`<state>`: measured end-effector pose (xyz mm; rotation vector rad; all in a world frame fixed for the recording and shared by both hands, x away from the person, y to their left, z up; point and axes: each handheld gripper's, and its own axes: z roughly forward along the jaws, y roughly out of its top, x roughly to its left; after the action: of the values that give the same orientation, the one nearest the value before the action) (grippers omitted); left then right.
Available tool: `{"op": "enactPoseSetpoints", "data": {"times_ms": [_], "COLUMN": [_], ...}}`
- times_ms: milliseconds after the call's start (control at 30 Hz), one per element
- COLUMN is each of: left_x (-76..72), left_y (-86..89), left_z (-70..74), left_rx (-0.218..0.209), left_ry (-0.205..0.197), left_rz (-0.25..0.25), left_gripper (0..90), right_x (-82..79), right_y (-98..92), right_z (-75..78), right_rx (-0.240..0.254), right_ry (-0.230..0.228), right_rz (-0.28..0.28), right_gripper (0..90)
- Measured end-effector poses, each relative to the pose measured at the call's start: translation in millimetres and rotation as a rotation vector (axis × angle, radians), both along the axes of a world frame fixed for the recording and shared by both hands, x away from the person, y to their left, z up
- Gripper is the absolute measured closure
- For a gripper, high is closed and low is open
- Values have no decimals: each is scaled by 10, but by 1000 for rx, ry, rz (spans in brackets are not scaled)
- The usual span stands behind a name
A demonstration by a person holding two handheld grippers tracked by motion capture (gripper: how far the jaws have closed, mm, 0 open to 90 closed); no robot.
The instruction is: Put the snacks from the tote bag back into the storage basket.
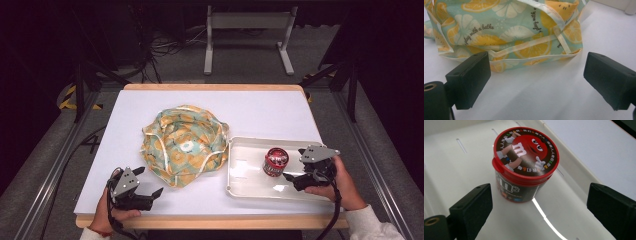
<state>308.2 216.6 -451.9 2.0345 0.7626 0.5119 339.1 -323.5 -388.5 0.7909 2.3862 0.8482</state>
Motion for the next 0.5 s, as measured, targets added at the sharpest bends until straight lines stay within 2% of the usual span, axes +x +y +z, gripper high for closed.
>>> {"op": "enactPoseSetpoints", "data": {"times_ms": [33,100,300,333,500], "left_x": [0,3,6,6,8], "left_y": [-1,-3,-8,-11,-20], "left_z": [-1,-2,-4,-3,-1], "left_rx": [1,1,-1,0,6], "left_ry": [0,0,5,6,6], "left_rz": [-1,-2,-1,-1,-2], "left_gripper": [79,79,78,79,79], "right_x": [-19,-58,-121,-155,-245], "right_y": [-12,-34,-128,-158,-240], "right_z": [-4,-12,-70,-82,-82], "right_rx": [1,-13,-4,-8,28], "right_ry": [6,-23,-18,-31,-56], "right_rz": [5,-8,-25,-38,-54], "right_gripper": [66,66,64,65,68]}}
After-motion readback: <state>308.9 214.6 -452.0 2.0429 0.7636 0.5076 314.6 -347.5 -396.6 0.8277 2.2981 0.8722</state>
